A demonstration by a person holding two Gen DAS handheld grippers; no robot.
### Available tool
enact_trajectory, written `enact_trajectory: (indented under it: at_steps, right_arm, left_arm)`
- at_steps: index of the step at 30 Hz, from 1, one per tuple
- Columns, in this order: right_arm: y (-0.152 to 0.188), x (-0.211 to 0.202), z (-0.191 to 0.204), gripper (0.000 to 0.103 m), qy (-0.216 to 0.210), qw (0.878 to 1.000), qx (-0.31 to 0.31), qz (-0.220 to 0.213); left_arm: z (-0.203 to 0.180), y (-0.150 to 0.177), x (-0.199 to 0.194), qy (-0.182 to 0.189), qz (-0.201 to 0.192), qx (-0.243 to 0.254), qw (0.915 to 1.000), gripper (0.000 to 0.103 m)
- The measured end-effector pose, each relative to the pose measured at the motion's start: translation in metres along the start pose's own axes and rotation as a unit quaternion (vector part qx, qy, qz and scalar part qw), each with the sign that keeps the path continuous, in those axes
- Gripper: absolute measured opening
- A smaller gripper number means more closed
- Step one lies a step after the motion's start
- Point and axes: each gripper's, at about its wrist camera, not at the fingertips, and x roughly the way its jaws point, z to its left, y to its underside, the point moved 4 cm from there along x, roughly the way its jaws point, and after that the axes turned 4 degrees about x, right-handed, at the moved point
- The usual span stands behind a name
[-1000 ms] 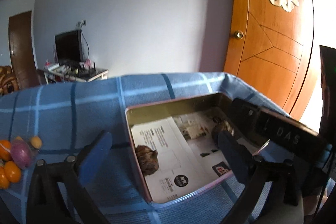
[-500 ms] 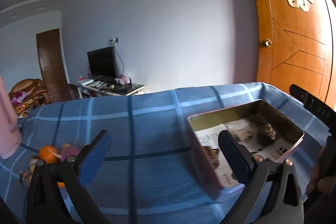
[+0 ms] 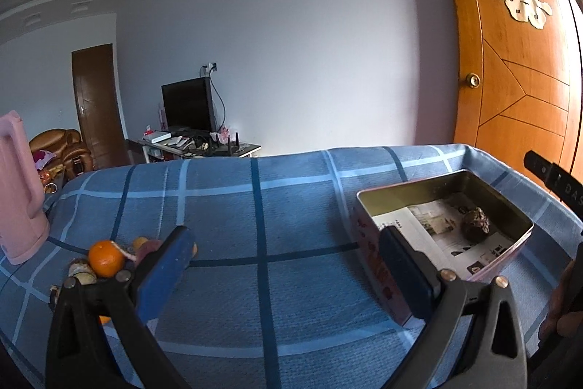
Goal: Organize fruits
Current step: 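Lift the right gripper out of the tin box and back away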
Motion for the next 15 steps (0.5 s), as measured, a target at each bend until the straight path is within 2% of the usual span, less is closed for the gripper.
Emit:
enact_trajectory:
  at_steps: [9, 15]
  right_arm:
    - [0.013, -0.02, 0.023, 0.074, -0.001, 1.0, -0.014, -0.002]
    - [0.025, -0.027, 0.051, 0.074, -0.019, 0.999, -0.029, 0.009]
  left_arm:
    - [0.014, 0.006, -0.008, 0.009, -0.001, -0.004, 1.0, 0.103]
    - [0.028, 0.011, -0.013, 0.012, 0.005, -0.012, 0.9998, 0.103]
